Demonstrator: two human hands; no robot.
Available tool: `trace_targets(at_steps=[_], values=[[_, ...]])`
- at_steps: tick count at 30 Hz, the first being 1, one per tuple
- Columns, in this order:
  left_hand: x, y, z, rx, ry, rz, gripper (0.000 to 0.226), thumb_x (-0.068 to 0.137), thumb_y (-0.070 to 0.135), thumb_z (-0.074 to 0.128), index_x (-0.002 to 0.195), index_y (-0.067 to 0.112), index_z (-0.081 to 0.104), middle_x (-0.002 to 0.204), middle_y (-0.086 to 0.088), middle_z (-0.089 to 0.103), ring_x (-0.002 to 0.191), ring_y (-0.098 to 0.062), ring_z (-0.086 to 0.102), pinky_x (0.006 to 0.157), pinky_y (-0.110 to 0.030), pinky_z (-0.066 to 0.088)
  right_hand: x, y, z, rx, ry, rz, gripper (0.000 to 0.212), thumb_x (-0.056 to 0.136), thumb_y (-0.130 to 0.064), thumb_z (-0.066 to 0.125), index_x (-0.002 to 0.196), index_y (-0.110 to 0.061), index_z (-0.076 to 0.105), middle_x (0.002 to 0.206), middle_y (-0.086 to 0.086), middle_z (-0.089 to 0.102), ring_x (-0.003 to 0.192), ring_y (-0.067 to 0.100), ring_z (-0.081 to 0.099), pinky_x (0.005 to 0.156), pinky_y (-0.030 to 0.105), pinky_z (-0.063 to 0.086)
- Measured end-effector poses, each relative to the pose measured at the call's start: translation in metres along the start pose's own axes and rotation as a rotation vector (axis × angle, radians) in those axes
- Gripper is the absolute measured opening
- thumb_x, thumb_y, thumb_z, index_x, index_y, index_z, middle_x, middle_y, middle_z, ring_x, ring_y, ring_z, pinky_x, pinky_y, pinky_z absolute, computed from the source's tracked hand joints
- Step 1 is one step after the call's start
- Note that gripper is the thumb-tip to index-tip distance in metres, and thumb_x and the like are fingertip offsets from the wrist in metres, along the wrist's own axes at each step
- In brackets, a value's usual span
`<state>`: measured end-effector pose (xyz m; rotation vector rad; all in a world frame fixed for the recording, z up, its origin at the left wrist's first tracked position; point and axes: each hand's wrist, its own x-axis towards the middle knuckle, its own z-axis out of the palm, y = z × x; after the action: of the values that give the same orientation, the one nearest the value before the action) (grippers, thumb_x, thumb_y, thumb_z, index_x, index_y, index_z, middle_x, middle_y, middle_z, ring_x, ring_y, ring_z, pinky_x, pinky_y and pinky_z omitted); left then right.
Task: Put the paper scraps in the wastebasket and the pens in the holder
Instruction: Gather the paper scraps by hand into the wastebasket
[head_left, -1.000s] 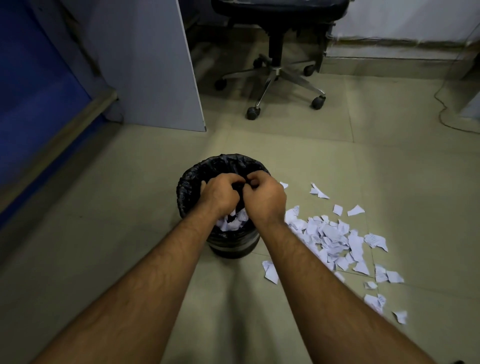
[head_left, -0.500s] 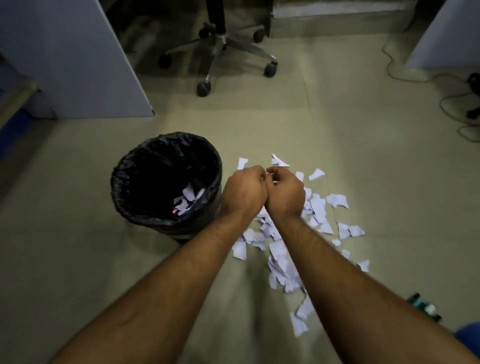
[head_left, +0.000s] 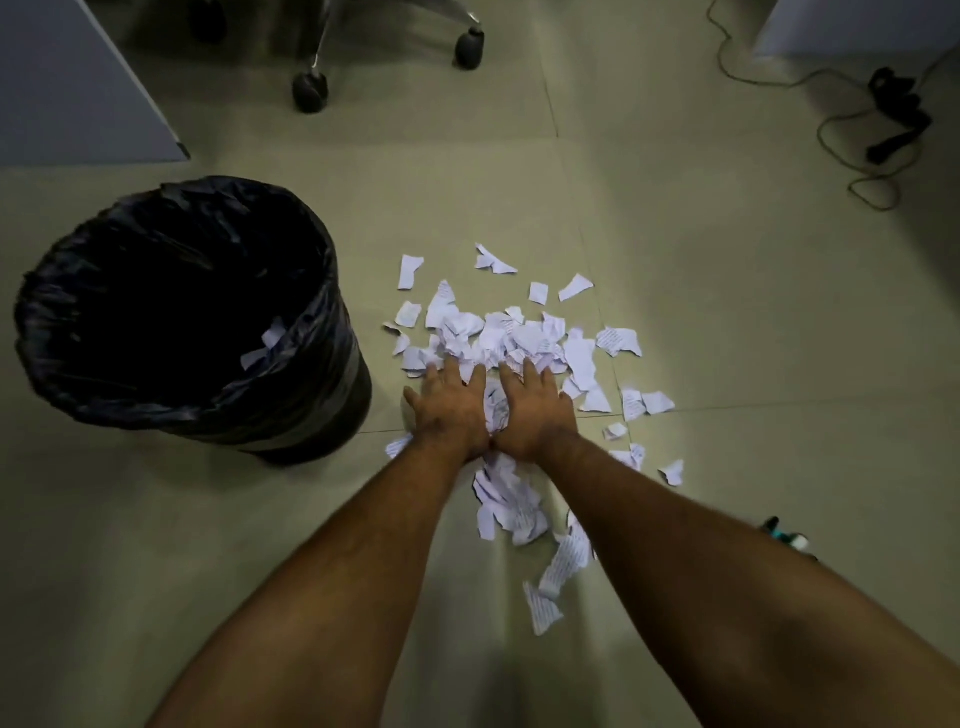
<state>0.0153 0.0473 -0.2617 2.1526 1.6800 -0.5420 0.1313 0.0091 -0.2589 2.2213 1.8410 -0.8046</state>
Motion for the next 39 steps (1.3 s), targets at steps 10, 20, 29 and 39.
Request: trace_targets(at_steps=[10,20,29,39], values=[[-0.007,-0.009,-0.01,0.031,0.391,0.04,0.065,0.083,0.06,0.053,0.139,0.03,0.038,0.14,-0.013,0.04,0.122,-0.032,0.046,0.096,-0.045,0.038,0.004,-0.005,0.004,-0.113,0.19,-0.003,0.091,0.068,-0.061,0.072,0.147,-0.034,0.034,0.153,0.008,0.035,0.139,0.034,0.033,0.109,0.053,0.029],[0.01,-0.015,-0.006,-0.053,-0.101,0.092,0.087,0.078,0.052,0.067,0.15,0.039,0.019,0.16,-0.007,0.013,0.144,-0.04,0.015,0.109,-0.054,0.036,0.006,-0.014,0.01,-0.043,0.048,0.026,0.099,0.07,-0.059,0.076,0.151,-0.032,0.025,0.157,0.008,0.028,0.142,0.036,0.03,0.106,0.054,0.039],[-0.037,-0.023,0.023,0.003,0.106,0.065,0.033,0.085,0.022,0.067,0.117,0.018,0.061,0.125,-0.008,0.057,0.112,-0.029,0.058,0.089,-0.036,0.048,-0.029,-0.027,0.028,0.012,0.162,-0.064,0.025,0.09,-0.026,0.058,0.114,-0.022,0.066,0.112,0.009,0.056,0.1,0.032,0.059,0.076,0.036,0.049],[-0.052,-0.022,0.002,-0.593,0.419,-0.225,0.02,0.084,0.006,0.058,0.091,0.012,0.075,0.09,-0.013,0.073,0.081,-0.033,0.067,0.069,-0.033,0.053,-0.034,-0.021,0.01,0.652,0.402,0.252,0.019,0.089,-0.021,0.061,0.101,-0.015,0.074,0.099,0.011,0.074,0.09,0.035,0.066,0.073,0.029,0.046]])
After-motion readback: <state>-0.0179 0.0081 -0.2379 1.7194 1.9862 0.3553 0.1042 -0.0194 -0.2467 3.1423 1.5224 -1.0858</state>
